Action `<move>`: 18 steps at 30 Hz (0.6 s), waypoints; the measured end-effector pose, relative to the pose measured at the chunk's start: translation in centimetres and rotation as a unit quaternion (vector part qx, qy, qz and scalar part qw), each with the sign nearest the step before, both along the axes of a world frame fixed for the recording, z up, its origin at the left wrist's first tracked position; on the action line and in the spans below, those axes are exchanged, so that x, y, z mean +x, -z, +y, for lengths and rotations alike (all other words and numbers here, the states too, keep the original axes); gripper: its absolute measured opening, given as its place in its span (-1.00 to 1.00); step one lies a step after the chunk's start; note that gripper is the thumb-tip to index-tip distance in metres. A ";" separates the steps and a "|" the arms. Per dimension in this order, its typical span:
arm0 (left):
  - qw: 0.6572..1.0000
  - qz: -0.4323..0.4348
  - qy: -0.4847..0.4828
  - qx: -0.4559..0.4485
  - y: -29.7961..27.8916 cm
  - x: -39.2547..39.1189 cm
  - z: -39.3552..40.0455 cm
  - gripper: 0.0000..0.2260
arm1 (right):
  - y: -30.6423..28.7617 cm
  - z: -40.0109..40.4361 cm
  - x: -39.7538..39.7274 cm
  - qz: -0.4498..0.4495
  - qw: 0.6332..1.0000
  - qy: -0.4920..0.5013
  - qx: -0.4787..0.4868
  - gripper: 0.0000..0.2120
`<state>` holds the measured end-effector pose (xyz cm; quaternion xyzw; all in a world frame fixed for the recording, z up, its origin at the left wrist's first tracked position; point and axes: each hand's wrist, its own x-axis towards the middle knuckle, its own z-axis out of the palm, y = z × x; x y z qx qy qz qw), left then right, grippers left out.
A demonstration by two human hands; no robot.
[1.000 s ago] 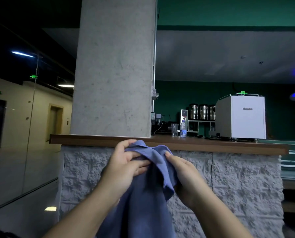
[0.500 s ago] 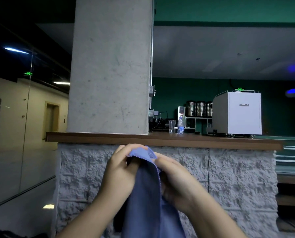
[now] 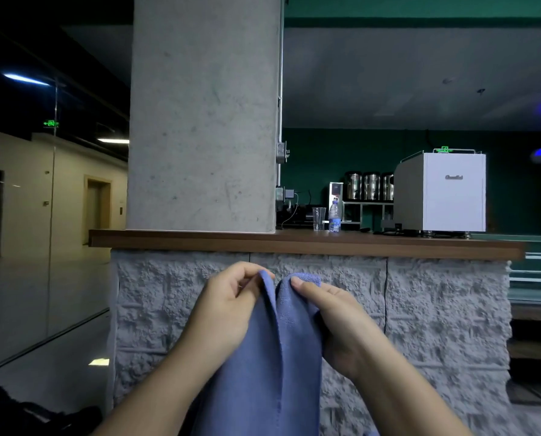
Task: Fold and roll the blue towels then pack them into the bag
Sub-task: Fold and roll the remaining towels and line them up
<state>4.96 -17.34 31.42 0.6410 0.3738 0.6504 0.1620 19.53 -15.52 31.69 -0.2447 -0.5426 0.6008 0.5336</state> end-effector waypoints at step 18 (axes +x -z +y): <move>0.979 0.124 -0.142 0.079 1.4 0.1 -0.8 -0.88 | 1.5 -1.3 -0.6 -0.082 0.989 0.019 0.120 -0.72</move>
